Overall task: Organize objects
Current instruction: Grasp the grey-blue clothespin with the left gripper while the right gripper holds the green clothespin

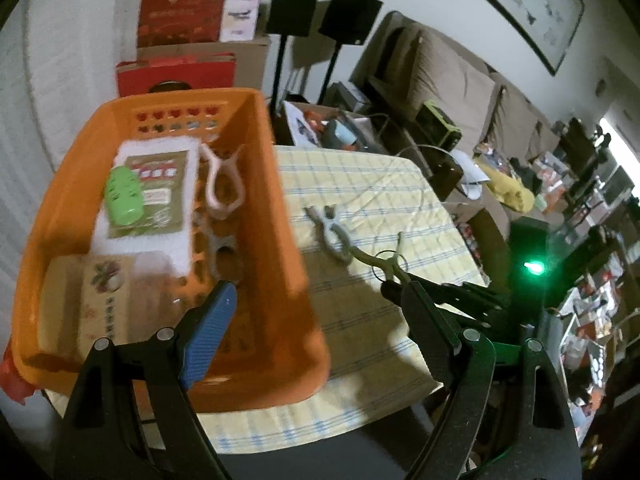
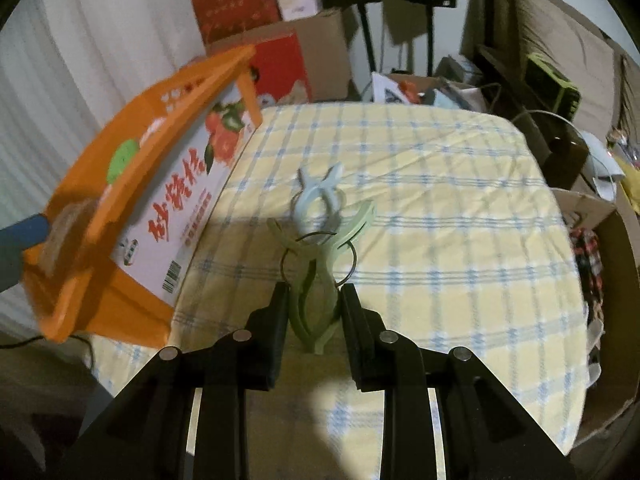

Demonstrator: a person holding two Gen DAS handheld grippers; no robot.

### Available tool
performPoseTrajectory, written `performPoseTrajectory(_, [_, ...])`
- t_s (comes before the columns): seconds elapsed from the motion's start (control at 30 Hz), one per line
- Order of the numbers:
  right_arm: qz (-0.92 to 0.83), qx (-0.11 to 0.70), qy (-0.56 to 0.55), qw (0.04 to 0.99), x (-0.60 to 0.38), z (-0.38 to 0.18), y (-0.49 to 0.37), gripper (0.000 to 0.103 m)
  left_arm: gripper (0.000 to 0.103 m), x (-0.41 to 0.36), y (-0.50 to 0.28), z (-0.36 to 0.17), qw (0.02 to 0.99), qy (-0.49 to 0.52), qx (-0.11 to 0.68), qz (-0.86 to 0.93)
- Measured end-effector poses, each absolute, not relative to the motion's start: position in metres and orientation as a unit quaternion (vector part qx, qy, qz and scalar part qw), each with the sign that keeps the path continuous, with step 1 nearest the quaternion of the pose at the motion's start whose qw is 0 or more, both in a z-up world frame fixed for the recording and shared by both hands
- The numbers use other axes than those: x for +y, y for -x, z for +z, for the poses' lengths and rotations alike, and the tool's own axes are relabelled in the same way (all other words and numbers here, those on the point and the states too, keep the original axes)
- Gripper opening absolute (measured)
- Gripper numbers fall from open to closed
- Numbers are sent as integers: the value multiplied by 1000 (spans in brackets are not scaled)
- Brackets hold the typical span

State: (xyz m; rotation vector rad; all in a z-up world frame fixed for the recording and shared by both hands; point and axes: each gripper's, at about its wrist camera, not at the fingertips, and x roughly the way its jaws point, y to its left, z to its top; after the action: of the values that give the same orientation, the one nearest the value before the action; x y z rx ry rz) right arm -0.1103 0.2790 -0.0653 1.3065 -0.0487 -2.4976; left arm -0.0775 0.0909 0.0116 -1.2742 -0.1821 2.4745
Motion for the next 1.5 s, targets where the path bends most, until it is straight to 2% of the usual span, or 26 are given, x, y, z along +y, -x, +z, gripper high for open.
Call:
performPoseTrajectory(0.43, [-900,-81,-412,118,364,-21,79,25,83,166,118,7,172,449,-31,876])
performPoseTrajectory(0.8, [-905,-95,-404,93,402,-19,68,25,83,214,156,-50,123,479,14,869])
performPoseTrajectory(0.93, [-904,-101,-406,92,407,-24,67,25,75,221,170,-71,99,494,28,863])
performPoseTrajectory(1.2, [-900,-107,-411,97,410,-31,68,25,74,214,195,-107,60,528,16,847])
performPoseTrajectory(1.3, [-899,-108,-413,98,411,-33,69,25,67,211,197,-115,57,533,14,844])
performPoseTrajectory(1.43, [-897,-109,-417,102,410,-36,71,25,42,211,195,-113,56,523,24,850])
performPoseTrajectory(1.5, [-896,-110,-417,104,408,-37,71,25,42,212,195,-112,61,523,26,850])
